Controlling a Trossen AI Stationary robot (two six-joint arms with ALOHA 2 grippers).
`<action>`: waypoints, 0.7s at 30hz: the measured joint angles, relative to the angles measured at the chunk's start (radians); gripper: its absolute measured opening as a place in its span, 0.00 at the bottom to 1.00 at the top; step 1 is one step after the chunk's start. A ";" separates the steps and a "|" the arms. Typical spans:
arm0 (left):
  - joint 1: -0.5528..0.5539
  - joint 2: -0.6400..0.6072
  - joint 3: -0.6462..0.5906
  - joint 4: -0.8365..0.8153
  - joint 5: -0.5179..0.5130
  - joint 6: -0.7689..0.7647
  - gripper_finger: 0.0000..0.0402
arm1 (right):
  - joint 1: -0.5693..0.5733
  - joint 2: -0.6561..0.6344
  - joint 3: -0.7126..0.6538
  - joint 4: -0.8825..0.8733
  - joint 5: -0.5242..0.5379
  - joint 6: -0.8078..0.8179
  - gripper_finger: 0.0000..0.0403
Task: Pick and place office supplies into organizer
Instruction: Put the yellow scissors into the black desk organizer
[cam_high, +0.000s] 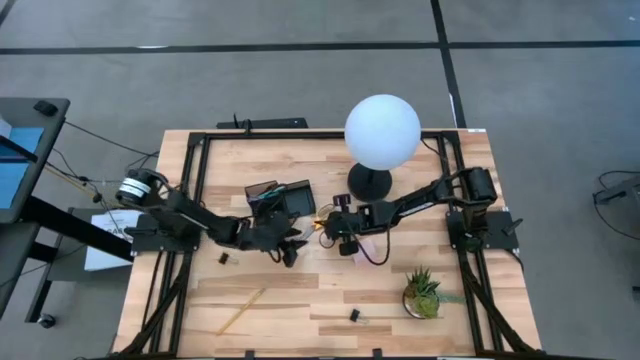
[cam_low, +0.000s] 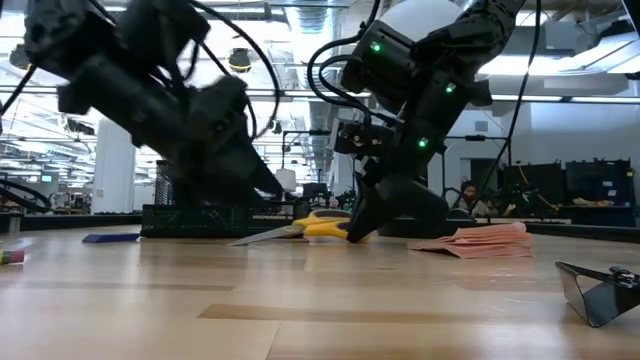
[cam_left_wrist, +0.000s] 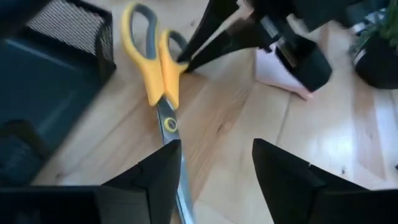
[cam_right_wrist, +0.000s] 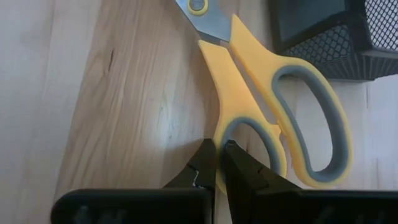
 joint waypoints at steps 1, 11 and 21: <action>0.011 0.019 0.009 0.000 0.022 0.001 0.48 | 0.002 0.000 0.000 0.003 0.001 0.000 0.02; 0.075 0.078 0.032 -0.015 0.046 0.029 0.49 | 0.004 0.000 0.000 0.012 0.000 0.001 0.02; 0.129 0.076 0.032 -0.029 0.149 0.029 0.49 | 0.004 0.000 0.001 0.026 -0.002 0.001 0.02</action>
